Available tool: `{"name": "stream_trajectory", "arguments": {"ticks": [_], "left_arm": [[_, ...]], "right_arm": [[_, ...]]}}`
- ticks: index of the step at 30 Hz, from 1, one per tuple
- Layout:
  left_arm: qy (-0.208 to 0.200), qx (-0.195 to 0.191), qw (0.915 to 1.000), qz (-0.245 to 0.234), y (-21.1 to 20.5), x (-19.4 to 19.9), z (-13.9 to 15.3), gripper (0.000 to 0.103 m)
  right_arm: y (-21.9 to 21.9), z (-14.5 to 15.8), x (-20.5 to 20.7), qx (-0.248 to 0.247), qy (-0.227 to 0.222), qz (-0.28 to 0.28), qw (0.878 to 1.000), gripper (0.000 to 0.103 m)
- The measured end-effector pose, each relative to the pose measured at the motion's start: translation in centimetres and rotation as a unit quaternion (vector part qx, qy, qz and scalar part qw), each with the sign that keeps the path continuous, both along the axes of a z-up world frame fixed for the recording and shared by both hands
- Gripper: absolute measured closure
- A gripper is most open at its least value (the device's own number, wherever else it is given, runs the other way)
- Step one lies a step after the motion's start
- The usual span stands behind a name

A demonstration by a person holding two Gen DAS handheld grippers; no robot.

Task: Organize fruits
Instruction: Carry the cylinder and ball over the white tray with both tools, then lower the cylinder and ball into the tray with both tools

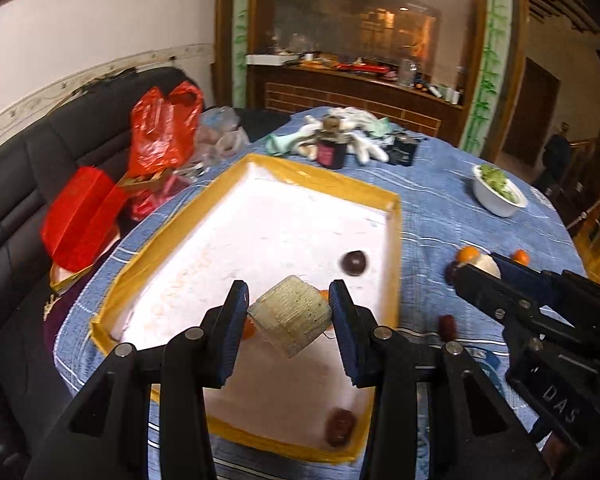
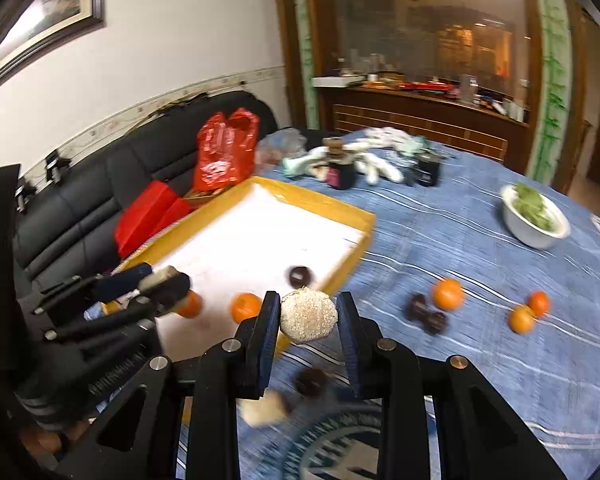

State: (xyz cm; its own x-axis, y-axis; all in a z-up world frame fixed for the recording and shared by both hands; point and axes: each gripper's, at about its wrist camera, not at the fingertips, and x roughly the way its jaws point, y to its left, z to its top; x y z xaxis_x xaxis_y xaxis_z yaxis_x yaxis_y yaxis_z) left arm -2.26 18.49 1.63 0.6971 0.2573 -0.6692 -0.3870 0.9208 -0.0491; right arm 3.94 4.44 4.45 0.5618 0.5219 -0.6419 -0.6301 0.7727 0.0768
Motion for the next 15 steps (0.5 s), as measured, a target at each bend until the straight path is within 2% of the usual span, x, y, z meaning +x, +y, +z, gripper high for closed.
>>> {"name": "stream_trajectory", "arguments": {"ticks": [5,15], "left_arm": [[0.016,0.001,0.9995,0.028,1.6,0.8,-0.7,0.063],[0.038,0.000,0.9979,0.052,3.7,2.2,-1.7,0.063]], "right_arm": [[4.4,-0.5,0.5,-0.012,0.005,0.033,0.999,0.074],[8.7,-2.9,4.0,-0.035,0.028,0.033,0.998,0.074]]}}
